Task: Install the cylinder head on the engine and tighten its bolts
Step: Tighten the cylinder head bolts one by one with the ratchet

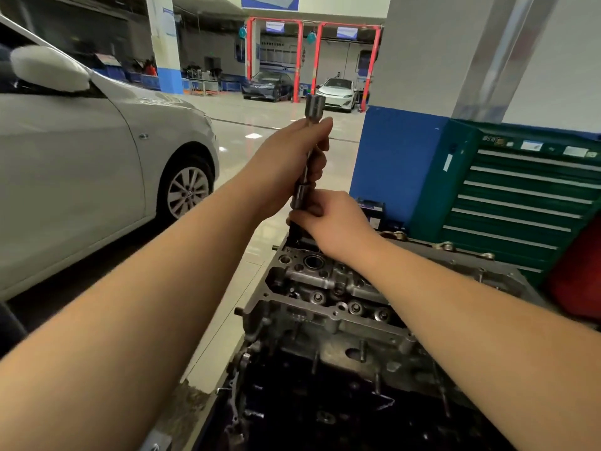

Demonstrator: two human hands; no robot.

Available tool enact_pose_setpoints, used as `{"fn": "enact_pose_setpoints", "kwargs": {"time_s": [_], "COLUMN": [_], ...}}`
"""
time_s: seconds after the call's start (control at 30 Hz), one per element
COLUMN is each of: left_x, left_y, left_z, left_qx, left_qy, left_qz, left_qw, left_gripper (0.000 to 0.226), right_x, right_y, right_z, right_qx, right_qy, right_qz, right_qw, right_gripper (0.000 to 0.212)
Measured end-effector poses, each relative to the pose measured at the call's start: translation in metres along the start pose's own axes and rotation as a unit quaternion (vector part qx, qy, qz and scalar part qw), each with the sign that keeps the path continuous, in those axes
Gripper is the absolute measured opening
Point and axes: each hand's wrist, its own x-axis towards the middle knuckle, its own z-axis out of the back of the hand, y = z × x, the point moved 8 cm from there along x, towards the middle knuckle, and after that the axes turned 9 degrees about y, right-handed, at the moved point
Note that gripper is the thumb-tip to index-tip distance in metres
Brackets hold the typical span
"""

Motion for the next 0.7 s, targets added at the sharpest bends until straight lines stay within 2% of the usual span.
{"fn": "enact_pose_setpoints", "kwargs": {"time_s": [0.13, 0.2, 0.3, 0.43, 0.6, 0.7], "left_x": [-0.006, -0.015, -0.03, -0.026, -0.023, -0.026], "left_y": [0.003, 0.01, 0.022, 0.027, 0.026, 0.025], "left_z": [0.01, 0.028, 0.045, 0.034, 0.032, 0.034], "left_qx": [0.027, -0.005, -0.018, 0.012, 0.038, 0.072], "left_qy": [0.022, -0.009, -0.068, -0.074, -0.109, -0.136], "left_qz": [-0.019, -0.05, -0.088, -0.097, -0.103, -0.121], "left_qw": [0.999, 0.999, 0.994, 0.992, 0.988, 0.981], "left_gripper": [0.029, 0.028, 0.026, 0.022, 0.027, 0.028], "right_x": [0.003, 0.006, 0.005, 0.004, 0.006, 0.007], "right_y": [-0.001, 0.0, 0.0, -0.003, -0.012, -0.014], "right_z": [0.002, 0.004, 0.001, -0.004, -0.001, -0.004], "right_qx": [-0.036, -0.051, -0.034, -0.039, 0.024, 0.074], "right_qy": [0.007, 0.02, 0.034, 0.008, -0.008, 0.02], "right_qz": [0.005, 0.009, 0.02, 0.028, 0.021, 0.027], "right_qw": [0.999, 0.998, 0.999, 0.999, 0.999, 0.997], "right_gripper": [0.025, 0.025, 0.018, 0.007, 0.017, 0.019]}}
